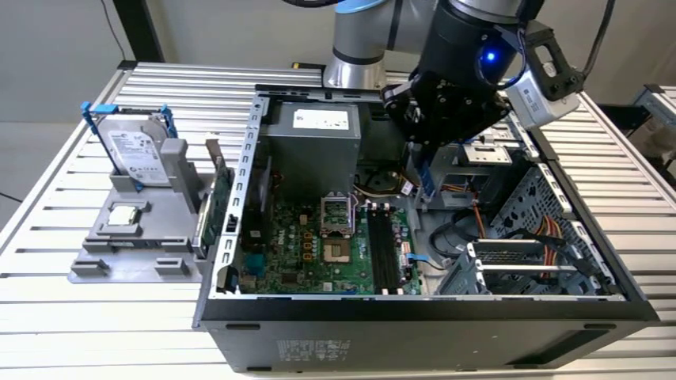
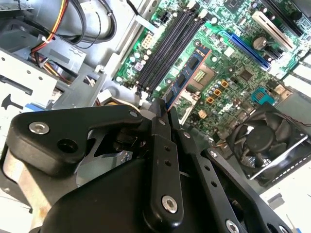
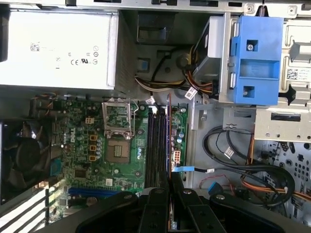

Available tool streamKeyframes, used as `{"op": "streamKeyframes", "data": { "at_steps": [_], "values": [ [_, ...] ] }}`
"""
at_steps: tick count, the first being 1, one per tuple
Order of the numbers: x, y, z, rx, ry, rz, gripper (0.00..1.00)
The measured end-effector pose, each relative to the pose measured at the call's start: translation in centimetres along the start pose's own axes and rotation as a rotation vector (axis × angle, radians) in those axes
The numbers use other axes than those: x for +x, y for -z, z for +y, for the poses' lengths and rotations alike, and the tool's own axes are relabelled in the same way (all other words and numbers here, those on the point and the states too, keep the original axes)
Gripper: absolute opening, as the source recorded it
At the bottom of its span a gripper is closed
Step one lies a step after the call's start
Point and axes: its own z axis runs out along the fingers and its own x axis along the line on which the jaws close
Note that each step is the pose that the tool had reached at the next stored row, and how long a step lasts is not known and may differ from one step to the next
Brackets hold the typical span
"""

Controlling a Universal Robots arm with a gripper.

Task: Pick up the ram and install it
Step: 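Insert the ram into the slot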

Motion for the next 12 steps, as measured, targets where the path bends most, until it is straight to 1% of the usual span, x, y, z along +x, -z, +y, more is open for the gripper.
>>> {"op": "streamKeyframes", "data": {
  "at_steps": [6, 12],
  "values": [
    [-0.12, -0.57, -0.02, 0.0002, 0.000, 0.0000, 0.00],
    [-0.39, -1.38, -0.04, 0.0000, 0.000, 0.0000, 0.00]
  ]
}}
